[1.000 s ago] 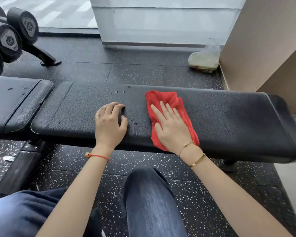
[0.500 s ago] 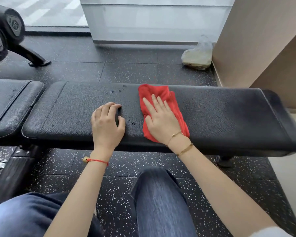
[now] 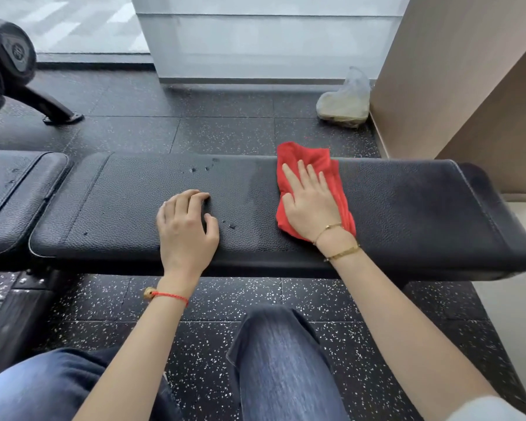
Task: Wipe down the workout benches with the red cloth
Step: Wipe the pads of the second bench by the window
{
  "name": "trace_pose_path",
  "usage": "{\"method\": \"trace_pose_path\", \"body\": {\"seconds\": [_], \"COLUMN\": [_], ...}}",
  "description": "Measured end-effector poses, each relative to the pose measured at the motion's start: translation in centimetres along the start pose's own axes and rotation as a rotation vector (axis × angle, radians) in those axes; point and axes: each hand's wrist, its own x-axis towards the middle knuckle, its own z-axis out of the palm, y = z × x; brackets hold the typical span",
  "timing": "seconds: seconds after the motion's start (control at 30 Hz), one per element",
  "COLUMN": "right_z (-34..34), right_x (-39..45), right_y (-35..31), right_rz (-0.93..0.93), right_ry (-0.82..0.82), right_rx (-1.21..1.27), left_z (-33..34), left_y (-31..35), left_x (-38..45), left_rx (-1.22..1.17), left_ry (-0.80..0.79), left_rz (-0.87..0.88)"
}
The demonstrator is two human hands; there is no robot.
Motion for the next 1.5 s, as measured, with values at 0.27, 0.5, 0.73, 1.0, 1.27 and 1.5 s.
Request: {"method": "trace_pose_path", "body": {"seconds": [0.27,0.5,0.73,1.0,1.27,1.5], "right_z": [-0.6,-1.9,0.1,-2.2,-0.6,0.1], "right_x": [-6.0,0.1,-4.3,-4.8,0.6,-2.0], "right_y": [3.8,7.5,0.5,9.0,2.4,1.4], "right_rz": [-0.116,0.222,-0.198,0.025,-0.039,-0.264], "right_ry": [0.024,0.039,-0.019,0.03,-0.001,-0.043], "right_rx": [0.013,-0.018,-0.005,0.016,-0.024,-0.012], "left_z": [-0.1,0.1,0.0,0.0,0.0,-0.5], "left_y": [0.0,0.4,0.2,0.1,0.2,-0.3], "left_x": [0.0,0.0,0.0,0.0,0.1,0.1], "left_rx": [0.006,0.031,0.015,0.007,0.017,0.063], "left_ry": [-0.013,-0.004,0.008,0.002,0.004,-0.06], "left_rz": [0.005,0.012,0.013,0.027,0.002,0.044]}}
